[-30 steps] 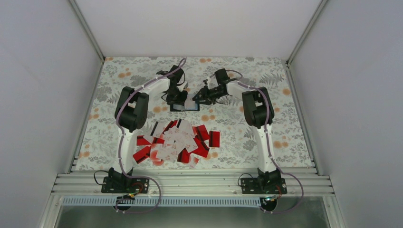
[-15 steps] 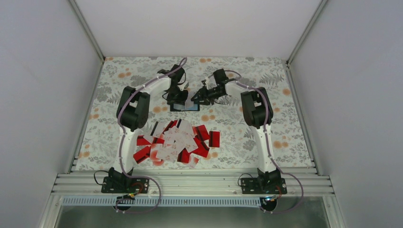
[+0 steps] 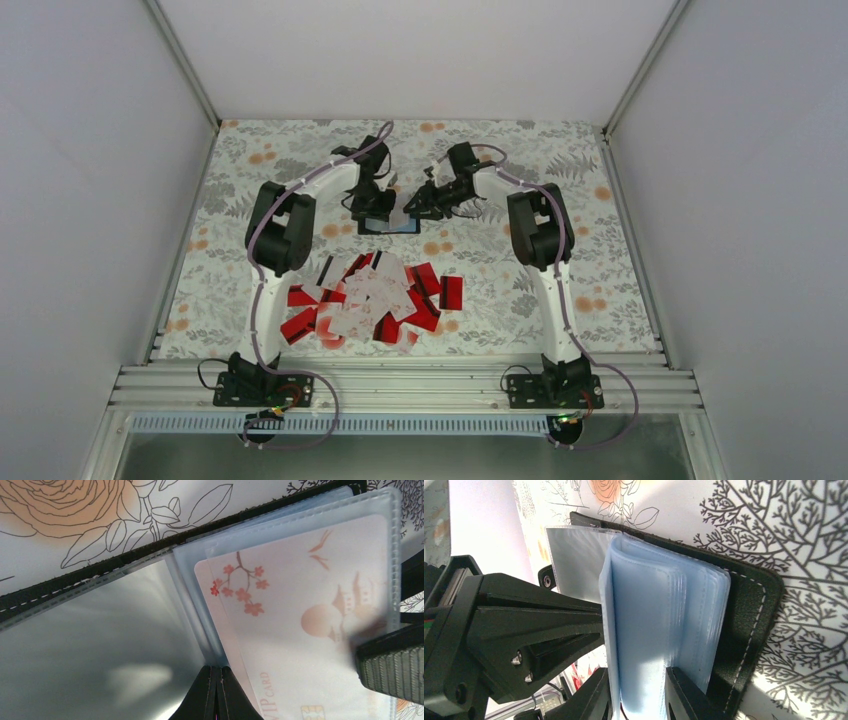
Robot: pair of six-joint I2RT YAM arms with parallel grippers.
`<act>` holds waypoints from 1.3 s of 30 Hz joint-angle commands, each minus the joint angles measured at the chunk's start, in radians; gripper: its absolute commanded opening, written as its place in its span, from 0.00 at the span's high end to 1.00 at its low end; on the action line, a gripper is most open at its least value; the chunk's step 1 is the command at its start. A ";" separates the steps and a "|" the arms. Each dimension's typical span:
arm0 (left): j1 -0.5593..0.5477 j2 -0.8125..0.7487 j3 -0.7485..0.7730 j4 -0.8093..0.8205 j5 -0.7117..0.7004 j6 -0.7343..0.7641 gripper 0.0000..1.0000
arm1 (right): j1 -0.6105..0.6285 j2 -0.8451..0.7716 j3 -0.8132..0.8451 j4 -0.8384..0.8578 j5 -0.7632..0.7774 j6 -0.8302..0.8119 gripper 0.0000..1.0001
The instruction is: Put the credit cards into the card holder
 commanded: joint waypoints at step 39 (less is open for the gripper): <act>-0.020 0.077 0.089 -0.044 -0.004 -0.025 0.97 | 0.067 -0.016 0.159 -0.161 0.108 -0.089 0.75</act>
